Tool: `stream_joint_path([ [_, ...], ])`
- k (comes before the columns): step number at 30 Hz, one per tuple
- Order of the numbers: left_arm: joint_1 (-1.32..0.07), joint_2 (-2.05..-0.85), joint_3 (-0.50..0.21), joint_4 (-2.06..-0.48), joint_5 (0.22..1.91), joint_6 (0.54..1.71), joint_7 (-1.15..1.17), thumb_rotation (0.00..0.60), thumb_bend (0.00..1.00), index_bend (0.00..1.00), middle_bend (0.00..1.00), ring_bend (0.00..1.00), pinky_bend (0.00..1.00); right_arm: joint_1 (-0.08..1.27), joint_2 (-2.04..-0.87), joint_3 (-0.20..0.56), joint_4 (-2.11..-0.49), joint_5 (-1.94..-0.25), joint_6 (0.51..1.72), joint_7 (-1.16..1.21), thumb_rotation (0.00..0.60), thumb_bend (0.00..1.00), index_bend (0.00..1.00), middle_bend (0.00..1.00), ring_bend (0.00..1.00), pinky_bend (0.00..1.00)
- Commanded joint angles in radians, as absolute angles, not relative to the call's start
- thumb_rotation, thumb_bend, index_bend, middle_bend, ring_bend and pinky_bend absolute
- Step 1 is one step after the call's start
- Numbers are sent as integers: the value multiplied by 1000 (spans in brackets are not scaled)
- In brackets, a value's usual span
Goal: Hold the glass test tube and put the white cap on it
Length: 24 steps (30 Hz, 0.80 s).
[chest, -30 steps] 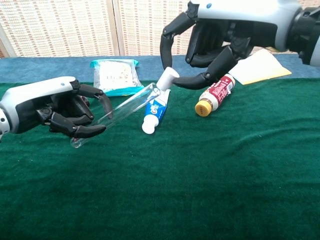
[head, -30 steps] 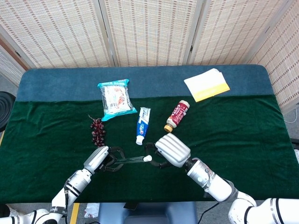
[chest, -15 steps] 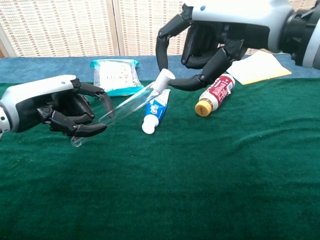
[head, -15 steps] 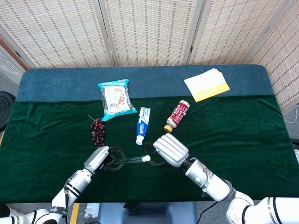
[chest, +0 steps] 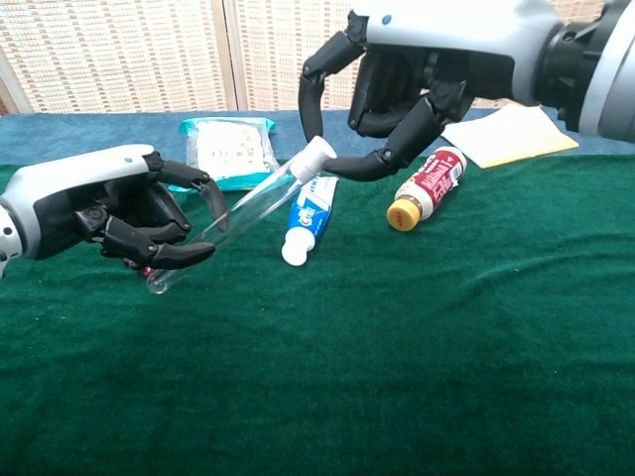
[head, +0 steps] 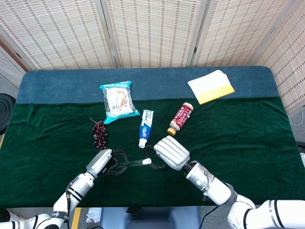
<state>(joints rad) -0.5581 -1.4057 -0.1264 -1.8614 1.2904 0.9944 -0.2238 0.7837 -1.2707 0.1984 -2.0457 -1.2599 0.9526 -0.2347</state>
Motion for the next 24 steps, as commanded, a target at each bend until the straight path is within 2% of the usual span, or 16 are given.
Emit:
stream_joint_path([
  [1, -558, -1407, -129, -1859, 1285, 999, -213, 600, 582, 696, 1000, 971, 962, 789, -1276, 195, -2044, -1254, 949, -245, 583, 609, 750, 1000, 1000, 1000],
  [24, -553, -1404, -126, -1856, 1254, 1011, -159, 600, 582, 705, 1000, 970, 962, 831, -1340, 171, -1999, -1180, 948, -356, 580, 610, 750, 1000, 1000, 1000],
])
